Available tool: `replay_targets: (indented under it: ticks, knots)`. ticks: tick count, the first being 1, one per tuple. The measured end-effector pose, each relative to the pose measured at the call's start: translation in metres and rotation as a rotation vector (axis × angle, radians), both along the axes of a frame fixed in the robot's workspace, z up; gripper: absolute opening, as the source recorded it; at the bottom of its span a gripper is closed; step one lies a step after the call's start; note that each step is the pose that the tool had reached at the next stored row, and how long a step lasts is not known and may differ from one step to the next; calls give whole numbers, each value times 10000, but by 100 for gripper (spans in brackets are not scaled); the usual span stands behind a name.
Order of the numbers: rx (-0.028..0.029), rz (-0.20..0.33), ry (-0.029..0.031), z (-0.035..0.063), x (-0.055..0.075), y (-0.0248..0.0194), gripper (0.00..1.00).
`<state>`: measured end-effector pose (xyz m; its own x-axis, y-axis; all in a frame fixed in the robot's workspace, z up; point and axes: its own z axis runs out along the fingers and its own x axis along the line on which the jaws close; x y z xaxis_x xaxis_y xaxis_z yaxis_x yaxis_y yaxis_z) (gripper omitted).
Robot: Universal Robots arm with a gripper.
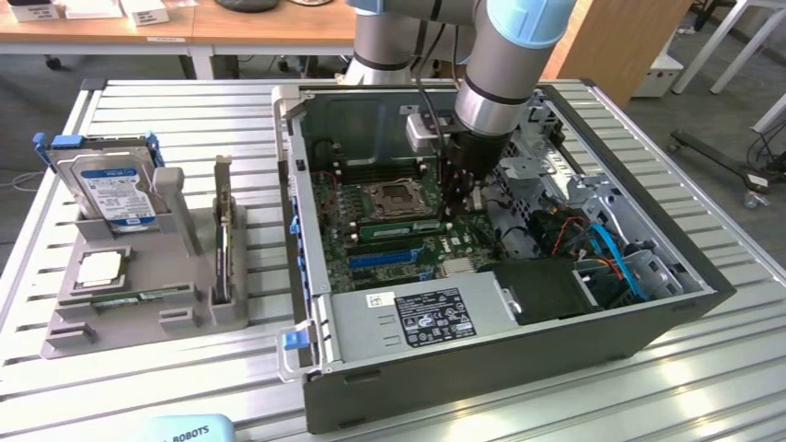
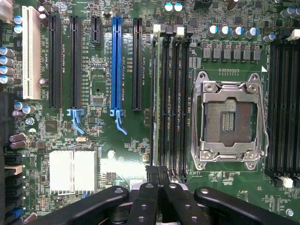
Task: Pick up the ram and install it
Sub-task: 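Press down the ram until it locks into place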
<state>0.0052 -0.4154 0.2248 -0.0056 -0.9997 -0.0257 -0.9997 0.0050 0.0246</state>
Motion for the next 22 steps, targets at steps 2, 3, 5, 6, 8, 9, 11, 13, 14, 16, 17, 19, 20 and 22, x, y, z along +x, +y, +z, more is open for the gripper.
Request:
replay_targets:
  ticks: [2,3,5,6,8,9,11,13,14,16,17,19,20,22]
  knots:
    - [3,0,-1,-5,0,0,10]
    - [1,1,-2,-8,0,0,10]
    - [-1,1,0,-10,0,0,10]
    - [-2,1,0,-10,0,0,10]
    - [1,0,-1,-12,0,0,10]
    - [3,1,-2,-15,0,0,10]
    - [1,0,0,-17,0,0,10]
    - [0,0,0,-17,0,0,10]
    - [0,0,0,-18,0,0,10]
    - [1,0,0,-18,0,0,10]
    - [2,0,-1,-20,0,0,10]
    - [2,0,-1,-22,0,0,10]
    - [1,0,-1,-22,0,0,10]
    - [1,0,0,-22,0,0,10]
